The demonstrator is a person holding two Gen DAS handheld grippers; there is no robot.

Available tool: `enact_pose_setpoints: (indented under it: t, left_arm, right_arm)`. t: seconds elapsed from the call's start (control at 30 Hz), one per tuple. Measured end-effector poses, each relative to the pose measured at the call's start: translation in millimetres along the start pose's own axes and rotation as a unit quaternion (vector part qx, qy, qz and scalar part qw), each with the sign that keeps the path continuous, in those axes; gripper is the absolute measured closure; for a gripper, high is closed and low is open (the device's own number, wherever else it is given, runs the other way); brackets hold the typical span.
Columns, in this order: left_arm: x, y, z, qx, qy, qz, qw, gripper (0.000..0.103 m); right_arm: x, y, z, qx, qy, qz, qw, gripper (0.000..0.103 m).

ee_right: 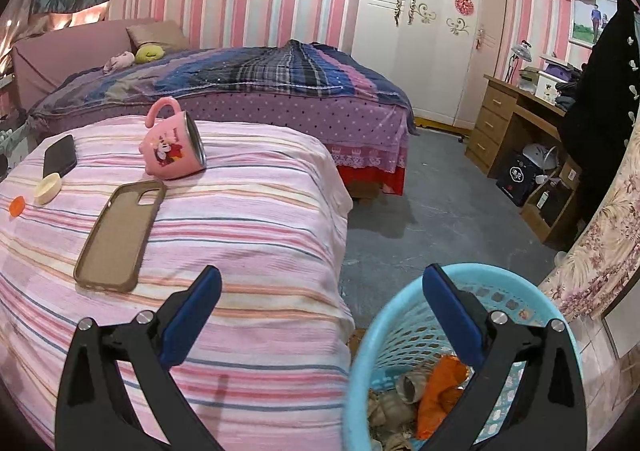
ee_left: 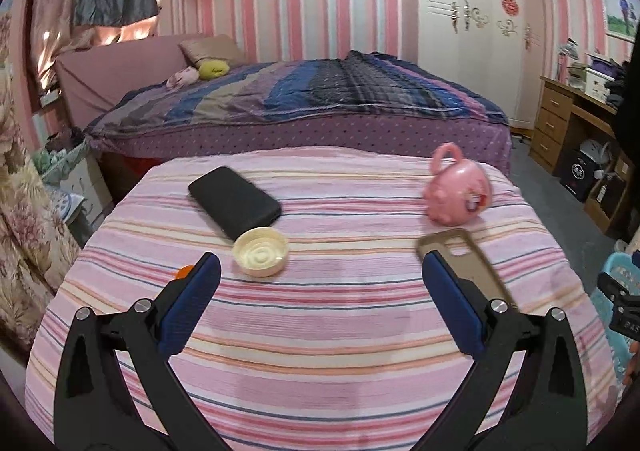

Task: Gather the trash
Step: 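Move both open tools back over the bed toward the orange cup and lid, then grasp the small orange cup with the left tool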

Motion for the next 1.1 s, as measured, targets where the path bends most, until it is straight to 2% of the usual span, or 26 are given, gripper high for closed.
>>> enact_pose_setpoints:
  t: [0.23,0.5,0.7,0.83,0.97,1.03,1.07,1.1]
  left_arm:
    - [4,-23,35,-0.006,0.020,0.020,0.9996,0.006]
    - [10,-50,94,-0.023,0.071,0.053,0.9958,0.006]
    - [23,-78,131,-0.037,0.100,0.094,0.9898,0.006]
    - [26,-92,138,-0.038,0.104,0.114,0.9874,0.006]
    - [29,-108,138,-0.049,0.088,0.138,0.9853,0.006]
    - [29,-114,138,-0.042,0.087,0.145,0.9847,0.006]
    - [29,-116,138,-0.041,0.087,0.147,0.9845,0.007]
    - [29,-117,139,-0.038,0.089,0.147,0.9844,0.013]
  right_arm:
    - [-3,1,23,-0.008,0.023,0.001,1.000,0.005]
    - [-25,-5,73,-0.051,0.052,-0.005,0.997,0.005]
    - [-40,-17,118,-0.078,0.071,-0.005,0.994,0.005]
    - [-43,-27,146,-0.091,0.067,0.002,0.994,0.005]
    - [-42,-31,157,-0.082,0.066,0.002,0.994,0.005]
    - [-39,-36,157,-0.084,0.052,0.008,0.995,0.005]
    - [-38,-38,156,-0.088,0.045,0.014,0.995,0.005]
    - [-39,-39,155,-0.090,0.043,0.017,0.995,0.005]
Point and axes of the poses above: each gripper's, at about its wrist camera, not at the fingertips, and y roughly against the way its jaws point, z to its left, x to its underside, the point moved 3 cm from there along -y, roughly the way its jaws point, and after that the axes turned 4 degrees about z, right-handed, at the moved point
